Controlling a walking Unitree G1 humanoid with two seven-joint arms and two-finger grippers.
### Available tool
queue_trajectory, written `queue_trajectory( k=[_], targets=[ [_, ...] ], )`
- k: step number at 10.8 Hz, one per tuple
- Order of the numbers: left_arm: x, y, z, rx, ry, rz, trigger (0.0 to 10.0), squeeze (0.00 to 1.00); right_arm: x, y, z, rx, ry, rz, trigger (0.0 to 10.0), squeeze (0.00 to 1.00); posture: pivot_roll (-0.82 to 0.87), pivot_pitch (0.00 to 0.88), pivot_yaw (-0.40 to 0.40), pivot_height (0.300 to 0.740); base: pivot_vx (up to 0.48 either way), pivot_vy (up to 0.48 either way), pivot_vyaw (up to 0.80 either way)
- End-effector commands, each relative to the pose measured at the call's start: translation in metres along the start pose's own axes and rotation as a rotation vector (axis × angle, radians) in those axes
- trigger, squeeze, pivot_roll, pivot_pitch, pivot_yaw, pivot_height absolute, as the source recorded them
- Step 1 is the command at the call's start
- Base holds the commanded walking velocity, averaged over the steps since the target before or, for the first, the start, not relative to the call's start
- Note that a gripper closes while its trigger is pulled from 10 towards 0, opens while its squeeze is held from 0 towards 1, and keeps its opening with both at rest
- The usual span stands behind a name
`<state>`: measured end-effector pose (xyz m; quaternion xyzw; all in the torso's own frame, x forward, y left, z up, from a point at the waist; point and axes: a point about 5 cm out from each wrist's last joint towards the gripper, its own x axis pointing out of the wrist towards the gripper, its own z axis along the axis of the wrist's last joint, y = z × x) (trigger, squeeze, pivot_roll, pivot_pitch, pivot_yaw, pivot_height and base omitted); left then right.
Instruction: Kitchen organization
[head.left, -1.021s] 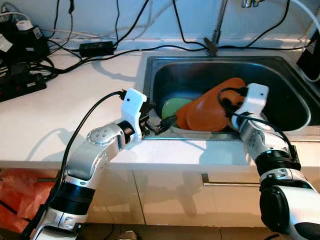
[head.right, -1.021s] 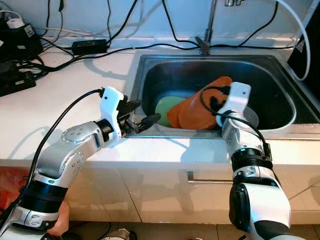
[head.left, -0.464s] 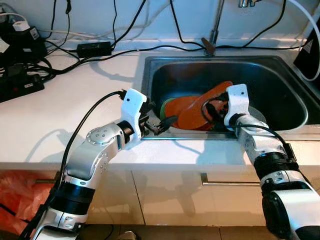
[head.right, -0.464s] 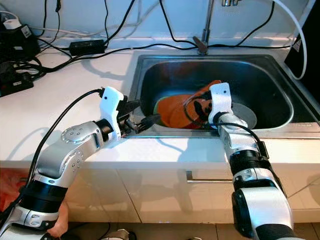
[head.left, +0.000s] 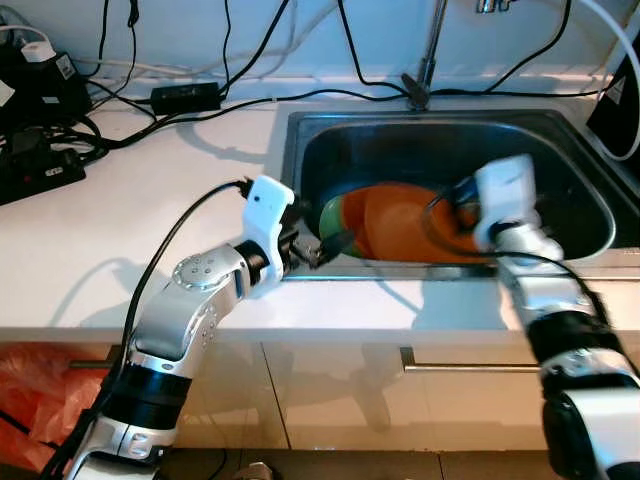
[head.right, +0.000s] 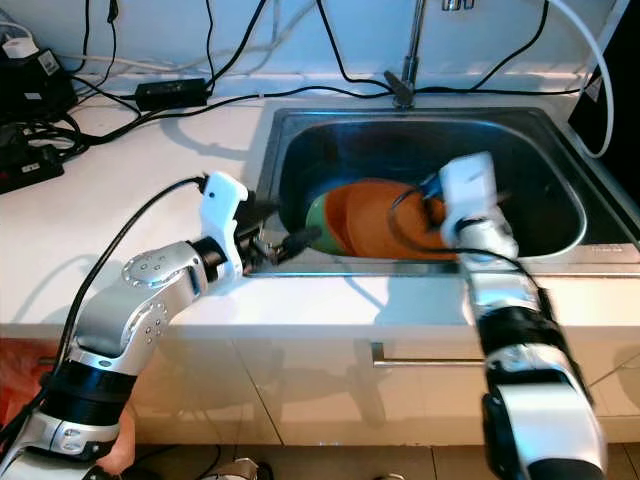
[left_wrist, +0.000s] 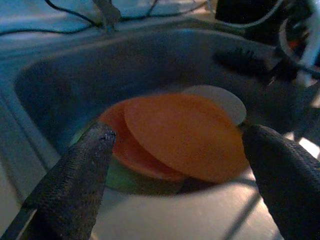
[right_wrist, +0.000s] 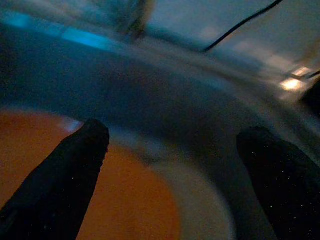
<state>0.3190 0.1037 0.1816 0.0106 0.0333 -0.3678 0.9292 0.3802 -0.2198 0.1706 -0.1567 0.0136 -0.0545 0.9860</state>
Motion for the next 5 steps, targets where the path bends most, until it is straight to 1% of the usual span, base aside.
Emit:
queue_trajectory(
  k=[1,3,5],
  targets=[
    [-0.001,0.003,0.002,0.013,-0.011,0.023,10.0,0.00,-0.001,-0.007,0.005,-0.005,-0.040,-0.033,10.0,1.00,0.12,0.056,0.039,0.740,0.000,0.000,0.00],
    [-0.001,0.008,0.009,0.008,-0.070,0.078,10.0,0.00,-0.007,-0.013,0.010,-0.001,-0.105,-0.060,10.0,1.00,0.11,0.052,0.038,0.740,0.000,0.000,0.00],
    [-0.002,0.016,0.016,0.020,-0.125,0.170,10.0,0.00,-0.014,-0.012,0.019,0.015,-0.154,-0.056,10.0,1.00,0.11,0.048,0.036,0.740,0.000,0.000,0.00]
  ],
)
